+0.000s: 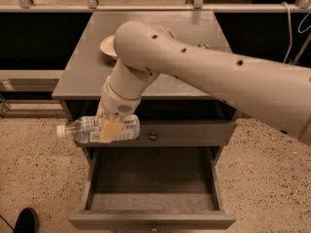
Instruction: Place blue plastic bottle into middle drawer
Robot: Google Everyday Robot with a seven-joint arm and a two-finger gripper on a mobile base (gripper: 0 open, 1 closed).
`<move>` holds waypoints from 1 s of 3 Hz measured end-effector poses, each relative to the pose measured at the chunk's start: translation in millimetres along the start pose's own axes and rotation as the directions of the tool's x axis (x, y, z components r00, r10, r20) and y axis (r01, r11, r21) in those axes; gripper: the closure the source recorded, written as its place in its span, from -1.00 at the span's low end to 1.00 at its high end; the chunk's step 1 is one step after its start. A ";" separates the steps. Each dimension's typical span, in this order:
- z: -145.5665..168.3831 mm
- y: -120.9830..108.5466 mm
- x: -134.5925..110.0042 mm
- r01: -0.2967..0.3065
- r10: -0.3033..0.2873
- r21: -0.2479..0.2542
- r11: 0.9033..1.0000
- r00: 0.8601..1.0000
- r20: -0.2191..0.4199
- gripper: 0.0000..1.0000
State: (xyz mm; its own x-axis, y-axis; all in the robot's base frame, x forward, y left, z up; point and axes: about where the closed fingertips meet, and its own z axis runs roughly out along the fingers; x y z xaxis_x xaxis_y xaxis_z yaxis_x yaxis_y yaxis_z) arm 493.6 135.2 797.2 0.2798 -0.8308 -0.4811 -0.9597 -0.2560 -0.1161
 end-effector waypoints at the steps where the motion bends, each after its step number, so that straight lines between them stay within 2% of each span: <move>1: 22.6 27.8 30.6 0.062 -0.062 0.015 0.998 0.998 0.001 1.00; 2: 48.2 60.5 64.9 0.044 -0.047 0.042 0.998 0.996 0.077 1.00; 3: 54.4 77.0 111.0 -0.037 0.015 0.125 0.991 0.985 0.172 1.00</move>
Offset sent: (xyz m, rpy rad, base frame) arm -0.0557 -0.1208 -0.1349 0.2464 -0.0326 -0.1274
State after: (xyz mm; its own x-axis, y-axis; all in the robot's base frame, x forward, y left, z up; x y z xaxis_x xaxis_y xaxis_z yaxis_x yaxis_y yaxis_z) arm 449.3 50.2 687.6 0.2563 -0.7370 -0.6253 -0.9652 -0.1608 -0.2061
